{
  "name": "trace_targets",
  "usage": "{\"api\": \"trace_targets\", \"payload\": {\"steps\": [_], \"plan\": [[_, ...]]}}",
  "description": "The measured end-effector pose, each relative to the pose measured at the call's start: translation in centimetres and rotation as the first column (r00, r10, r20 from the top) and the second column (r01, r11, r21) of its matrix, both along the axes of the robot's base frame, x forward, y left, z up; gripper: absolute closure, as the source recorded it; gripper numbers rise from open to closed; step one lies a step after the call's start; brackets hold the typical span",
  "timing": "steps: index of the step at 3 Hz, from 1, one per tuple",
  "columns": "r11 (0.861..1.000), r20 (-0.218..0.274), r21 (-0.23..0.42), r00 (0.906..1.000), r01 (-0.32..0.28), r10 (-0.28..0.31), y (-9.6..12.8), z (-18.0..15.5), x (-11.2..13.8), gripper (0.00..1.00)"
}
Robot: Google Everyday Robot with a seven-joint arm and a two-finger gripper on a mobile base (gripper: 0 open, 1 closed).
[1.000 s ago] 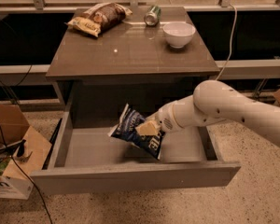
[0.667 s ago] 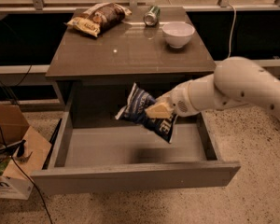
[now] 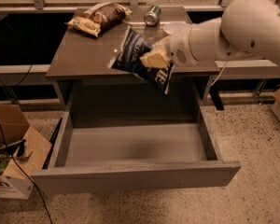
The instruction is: Pick blue chip bag from top drawer and place on counter
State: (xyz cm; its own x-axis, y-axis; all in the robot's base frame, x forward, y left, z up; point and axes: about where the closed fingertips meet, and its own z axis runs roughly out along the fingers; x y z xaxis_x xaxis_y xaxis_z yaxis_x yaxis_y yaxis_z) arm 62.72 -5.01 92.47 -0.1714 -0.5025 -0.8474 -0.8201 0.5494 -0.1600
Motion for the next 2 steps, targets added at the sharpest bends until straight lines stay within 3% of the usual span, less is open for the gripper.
{"api": "trace_targets", "payload": {"steps": [1, 2], "plan": [[0.999, 0.099, 0.042, 0.9945, 0.030, -0.034, 2.6, 3.0, 5.0, 1.00], [0.995, 0.143, 0.086, 0.9879, 0.048, -0.060, 6.3, 2.8, 11.9, 0.98]]}}
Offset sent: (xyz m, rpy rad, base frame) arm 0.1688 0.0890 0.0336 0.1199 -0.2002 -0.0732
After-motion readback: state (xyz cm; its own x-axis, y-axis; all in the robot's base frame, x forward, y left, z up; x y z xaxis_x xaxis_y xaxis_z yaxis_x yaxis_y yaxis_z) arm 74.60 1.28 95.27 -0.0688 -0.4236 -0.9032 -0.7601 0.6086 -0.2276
